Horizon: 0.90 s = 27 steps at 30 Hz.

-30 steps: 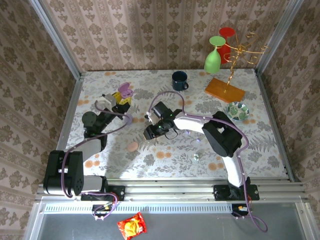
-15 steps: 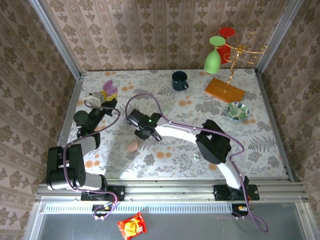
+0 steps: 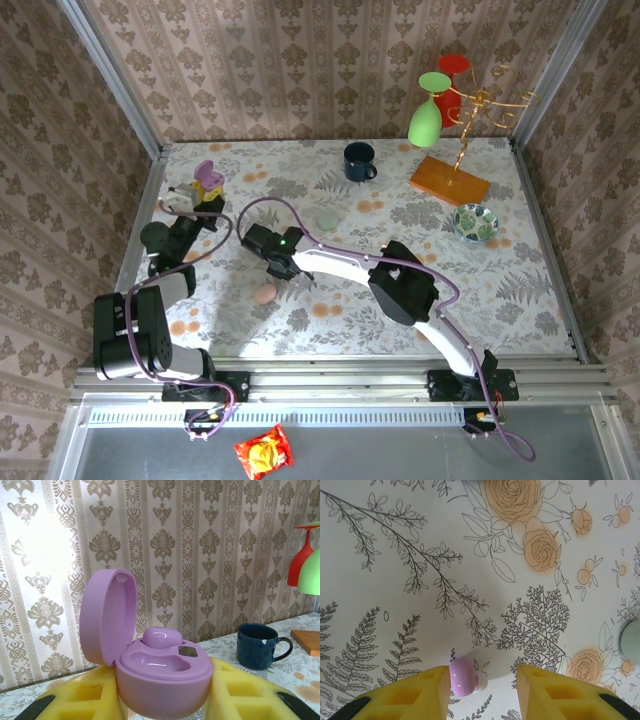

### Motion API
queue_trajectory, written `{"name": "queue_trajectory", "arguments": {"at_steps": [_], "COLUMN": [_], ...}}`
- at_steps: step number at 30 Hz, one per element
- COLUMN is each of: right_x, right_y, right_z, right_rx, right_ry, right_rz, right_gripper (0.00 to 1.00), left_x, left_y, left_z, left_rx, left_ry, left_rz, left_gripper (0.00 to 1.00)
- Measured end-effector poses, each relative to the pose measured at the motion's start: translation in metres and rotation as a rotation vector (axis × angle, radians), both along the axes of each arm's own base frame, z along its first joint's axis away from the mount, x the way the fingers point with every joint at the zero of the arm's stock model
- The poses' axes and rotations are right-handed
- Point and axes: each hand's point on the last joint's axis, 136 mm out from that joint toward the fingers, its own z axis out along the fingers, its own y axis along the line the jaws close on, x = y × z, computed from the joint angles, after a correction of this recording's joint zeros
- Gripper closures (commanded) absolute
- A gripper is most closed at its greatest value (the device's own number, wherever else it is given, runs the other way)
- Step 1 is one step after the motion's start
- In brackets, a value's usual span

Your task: Insert wireless bluetooth earbuds into charging case

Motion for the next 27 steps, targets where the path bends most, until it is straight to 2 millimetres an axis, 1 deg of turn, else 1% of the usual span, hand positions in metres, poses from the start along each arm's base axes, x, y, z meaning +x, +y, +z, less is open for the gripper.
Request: {"name": "queue_trajectory", "arguments": {"at_steps": [12, 18, 21, 27], "right_x": [-0.005, -0.005, -0.005, -0.003], "right_y": [-0.001, -0.003, -0.002, -0.003], "right_z": [-0.011, -0.021, -0.021, -0.019], "right_rx": [-0.058, -0.083, -0.087, -0.093], "right_ry": [0.016, 0.025, 0.021, 0.01], "right_rz": [0.045, 0.055, 0.06, 0.059], "right_gripper": [0.66, 0.73, 0.79, 0.84], "left_x": [0.001, 0.001, 0.001, 0.002], "left_y": [0.0, 0.0, 0.0, -0.001], "left_z": [-0.002, -0.002, -0.002, -0.001], "left_rx": [-0.001, -0.001, -0.001, 0.0], "left_ry": [0.006, 0.006, 0.006, 0.005], "left_rz": [-0.001, -0.001, -0.002, -0.005], "left_gripper": [0.73, 0.73, 0.73, 0.73]}}
